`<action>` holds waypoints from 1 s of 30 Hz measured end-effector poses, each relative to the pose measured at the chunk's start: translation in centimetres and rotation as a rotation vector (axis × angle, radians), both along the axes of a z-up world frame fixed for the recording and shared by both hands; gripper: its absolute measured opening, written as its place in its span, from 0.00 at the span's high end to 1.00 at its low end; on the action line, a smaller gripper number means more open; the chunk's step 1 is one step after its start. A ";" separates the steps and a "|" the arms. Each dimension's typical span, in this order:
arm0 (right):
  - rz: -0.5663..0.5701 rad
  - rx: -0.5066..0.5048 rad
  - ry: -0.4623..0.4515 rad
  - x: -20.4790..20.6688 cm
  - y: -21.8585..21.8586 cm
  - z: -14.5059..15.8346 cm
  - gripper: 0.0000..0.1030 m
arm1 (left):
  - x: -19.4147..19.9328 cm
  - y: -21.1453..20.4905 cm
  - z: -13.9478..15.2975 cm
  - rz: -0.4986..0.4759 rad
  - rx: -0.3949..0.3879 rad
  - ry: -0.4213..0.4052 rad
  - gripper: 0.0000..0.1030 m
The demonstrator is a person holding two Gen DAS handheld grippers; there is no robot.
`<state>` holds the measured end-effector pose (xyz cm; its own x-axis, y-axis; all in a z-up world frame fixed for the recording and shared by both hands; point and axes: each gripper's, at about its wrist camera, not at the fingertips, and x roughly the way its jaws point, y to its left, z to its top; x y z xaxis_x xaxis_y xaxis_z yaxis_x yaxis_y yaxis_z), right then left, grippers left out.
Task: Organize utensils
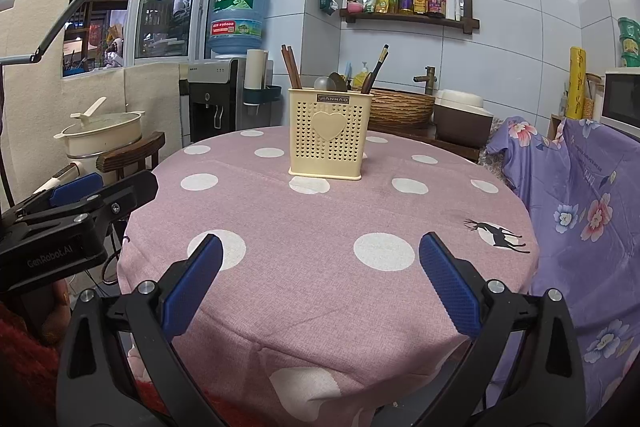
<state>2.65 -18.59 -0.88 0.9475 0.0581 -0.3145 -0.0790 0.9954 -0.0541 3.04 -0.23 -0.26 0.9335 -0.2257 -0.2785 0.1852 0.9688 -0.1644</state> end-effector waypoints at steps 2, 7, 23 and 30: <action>0.000 0.001 0.000 0.0 0.0 0.0 0.06 | 0.0 0.0 0.0 0.000 0.000 0.000 0.05; -0.001 0.001 0.000 0.0 0.0 0.0 0.06 | 0.0 0.0 0.0 0.001 0.000 0.000 0.05; -0.003 0.002 0.001 -0.1 0.1 -0.2 0.06 | -0.2 -0.4 -0.6 -0.019 -0.011 0.017 0.05; -0.003 0.002 0.001 -0.1 0.2 -0.2 0.06 | -0.2 -0.3 -0.6 -0.020 -0.011 0.019 0.05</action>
